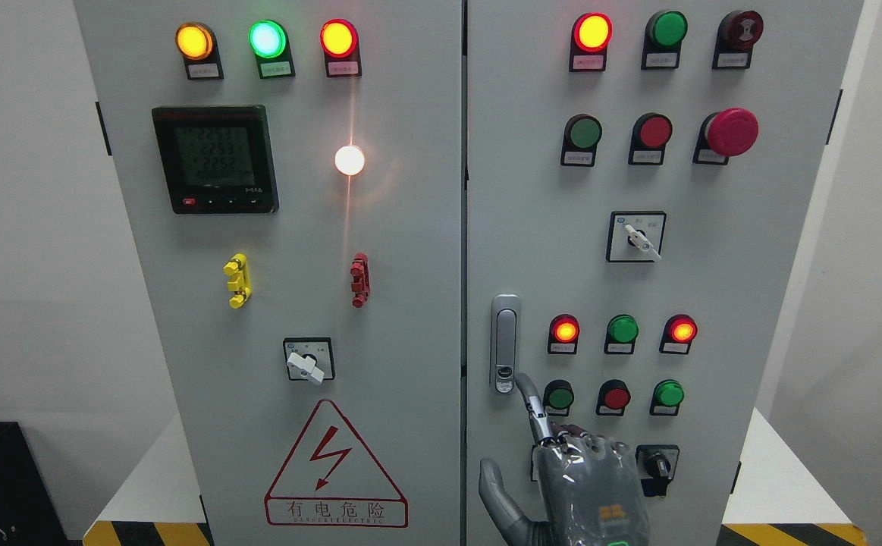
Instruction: Release door handle
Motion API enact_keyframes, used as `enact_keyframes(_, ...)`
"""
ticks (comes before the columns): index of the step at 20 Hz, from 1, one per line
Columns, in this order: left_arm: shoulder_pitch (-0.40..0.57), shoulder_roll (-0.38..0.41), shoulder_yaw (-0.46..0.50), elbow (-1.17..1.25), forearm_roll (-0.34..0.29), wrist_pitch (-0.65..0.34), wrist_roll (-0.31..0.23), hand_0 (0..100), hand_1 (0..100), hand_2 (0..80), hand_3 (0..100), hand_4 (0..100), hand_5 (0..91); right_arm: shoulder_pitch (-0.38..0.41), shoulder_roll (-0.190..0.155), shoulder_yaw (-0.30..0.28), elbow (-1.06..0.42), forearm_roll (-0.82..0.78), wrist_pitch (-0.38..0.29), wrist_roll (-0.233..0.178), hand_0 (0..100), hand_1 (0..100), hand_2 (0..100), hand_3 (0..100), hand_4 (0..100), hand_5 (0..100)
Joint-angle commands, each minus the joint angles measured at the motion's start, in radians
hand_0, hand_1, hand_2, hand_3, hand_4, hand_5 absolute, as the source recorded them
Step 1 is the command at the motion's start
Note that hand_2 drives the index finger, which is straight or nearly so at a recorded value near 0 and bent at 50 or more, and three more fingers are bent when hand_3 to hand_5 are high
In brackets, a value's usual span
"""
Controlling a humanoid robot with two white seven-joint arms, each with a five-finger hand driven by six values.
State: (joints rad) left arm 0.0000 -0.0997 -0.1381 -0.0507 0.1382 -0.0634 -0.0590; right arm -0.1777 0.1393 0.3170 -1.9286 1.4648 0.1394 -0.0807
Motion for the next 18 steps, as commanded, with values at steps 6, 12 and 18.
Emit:
enact_keyframes(6, 0.018, 0.000, 0.000, 0.000, 0.001, 0.000, -0.001, 12, 56, 0.0, 0, 0, 0.0, -0.037, 0.000, 0.014, 0.108, 0.025, 0.012, 0.001, 54, 22, 0, 84, 90, 100)
enact_keyframes(12, 0.018, 0.000, 0.000, 0.000, 0.000, 0.000, -0.001, 12, 56, 0.0, 0, 0, 0.0, -0.068, 0.000, 0.010, 0.135, 0.031, 0.026, 0.001, 54, 21, 0, 84, 90, 100)
enact_keyframes(18, 0.018, 0.000, 0.000, 0.000, 0.000, 0.000, -0.001, 12, 56, 0.0, 0, 0, 0.0, -0.072, 0.000, 0.011, 0.143, 0.031, 0.037, 0.010, 54, 21, 0, 85, 90, 100)
